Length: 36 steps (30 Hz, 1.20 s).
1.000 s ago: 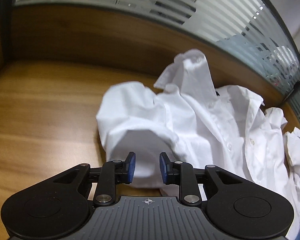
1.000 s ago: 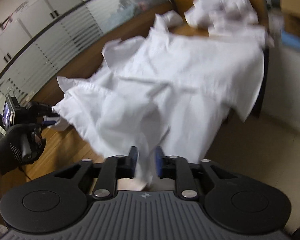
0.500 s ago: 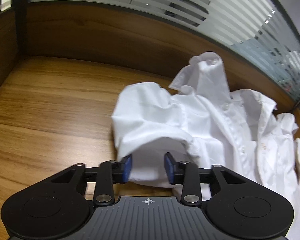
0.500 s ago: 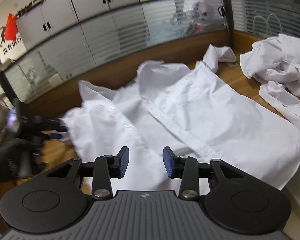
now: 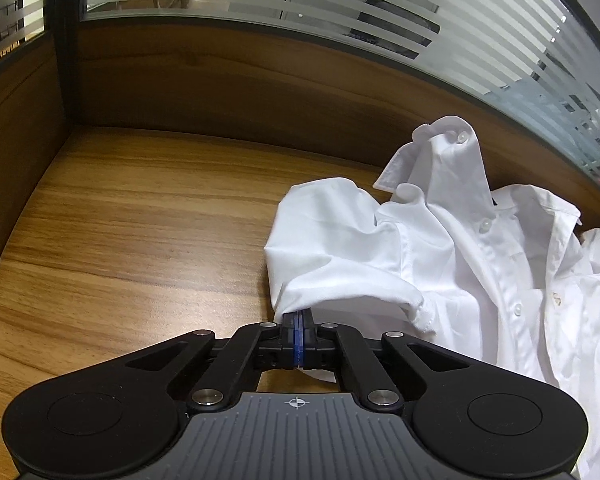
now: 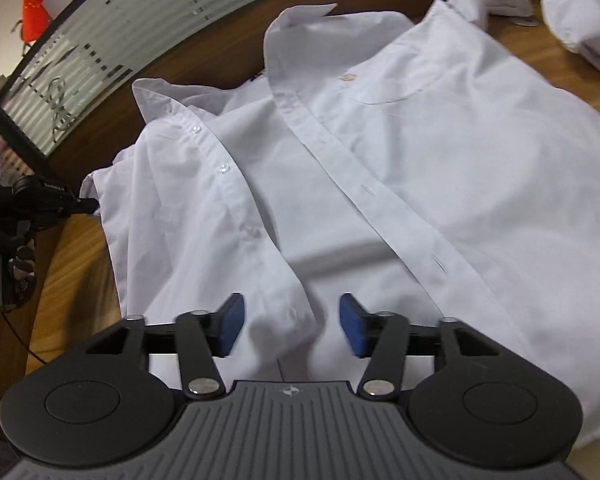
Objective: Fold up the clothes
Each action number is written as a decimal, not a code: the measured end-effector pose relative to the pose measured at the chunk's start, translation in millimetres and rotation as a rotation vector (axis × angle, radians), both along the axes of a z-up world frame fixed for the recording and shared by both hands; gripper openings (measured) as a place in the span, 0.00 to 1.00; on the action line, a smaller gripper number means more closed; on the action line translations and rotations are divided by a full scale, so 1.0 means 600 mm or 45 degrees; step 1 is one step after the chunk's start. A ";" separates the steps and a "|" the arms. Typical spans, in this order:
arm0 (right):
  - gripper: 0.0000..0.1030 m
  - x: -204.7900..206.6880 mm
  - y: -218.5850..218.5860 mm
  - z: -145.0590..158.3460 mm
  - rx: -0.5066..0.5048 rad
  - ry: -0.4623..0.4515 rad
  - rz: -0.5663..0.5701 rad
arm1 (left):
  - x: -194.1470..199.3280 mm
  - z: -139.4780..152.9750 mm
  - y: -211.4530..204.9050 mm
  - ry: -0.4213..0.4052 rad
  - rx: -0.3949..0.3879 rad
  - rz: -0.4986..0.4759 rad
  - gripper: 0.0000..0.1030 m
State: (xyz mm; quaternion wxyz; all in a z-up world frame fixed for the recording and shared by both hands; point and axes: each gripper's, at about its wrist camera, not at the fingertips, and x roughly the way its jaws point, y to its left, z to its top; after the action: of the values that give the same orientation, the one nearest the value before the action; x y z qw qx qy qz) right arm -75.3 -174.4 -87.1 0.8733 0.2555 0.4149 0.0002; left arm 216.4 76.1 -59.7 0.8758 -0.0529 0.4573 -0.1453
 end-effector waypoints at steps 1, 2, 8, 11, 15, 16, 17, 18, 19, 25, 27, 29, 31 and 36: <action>0.59 0.012 -0.001 -0.007 0.023 0.006 0.018 | 0.000 0.002 -0.001 -0.003 0.007 0.000 0.02; 0.58 0.024 -0.003 -0.013 0.047 0.013 0.036 | 0.000 0.003 -0.002 -0.007 0.013 -0.001 0.02; 0.13 0.043 -0.006 -0.030 0.204 0.046 0.165 | 0.005 0.009 -0.004 -0.023 0.019 0.010 0.02; 0.08 0.014 -0.015 0.006 0.193 0.009 0.098 | 0.005 0.011 -0.006 -0.044 0.027 0.016 0.02; 0.05 -0.045 -0.043 0.072 0.152 -0.003 -0.064 | 0.008 0.009 -0.002 -0.044 0.004 0.044 0.02; 0.05 -0.065 -0.052 0.086 0.143 -0.005 -0.114 | 0.008 0.007 0.000 -0.041 -0.005 0.054 0.02; 0.05 -0.082 -0.061 0.095 0.132 0.006 -0.163 | 0.008 0.006 0.001 -0.038 -0.014 0.059 0.02; 0.05 -0.095 -0.070 0.100 0.098 0.031 -0.200 | 0.007 0.004 0.002 -0.034 -0.020 0.060 0.02; 0.05 -0.107 -0.080 0.103 0.062 0.057 -0.235 | 0.006 0.002 0.003 -0.029 -0.026 0.060 0.02; 0.21 -0.121 -0.088 0.083 -0.161 0.194 -0.308 | -0.008 -0.004 0.012 -0.015 -0.076 0.064 0.04; 0.32 -0.116 -0.079 0.093 -0.193 0.175 -0.299 | -0.013 -0.006 0.018 -0.001 -0.105 0.070 0.08; 0.37 -0.109 -0.069 0.109 -0.200 0.129 -0.279 | -0.018 -0.008 0.017 -0.001 -0.104 0.071 0.12; 0.37 -0.095 -0.060 0.125 -0.195 0.092 -0.243 | -0.024 -0.014 0.013 0.002 -0.099 0.053 0.23; 0.44 -0.042 -0.023 0.166 -0.172 -0.013 -0.096 | -0.035 -0.025 -0.019 -0.018 -0.069 0.002 0.23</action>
State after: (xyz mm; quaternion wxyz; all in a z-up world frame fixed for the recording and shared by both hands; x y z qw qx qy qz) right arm -100.4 -188.2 12.3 0.8900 0.2114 0.3996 -0.0594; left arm 195.6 64.7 -74.9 0.8773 -0.0760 0.4470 -0.1573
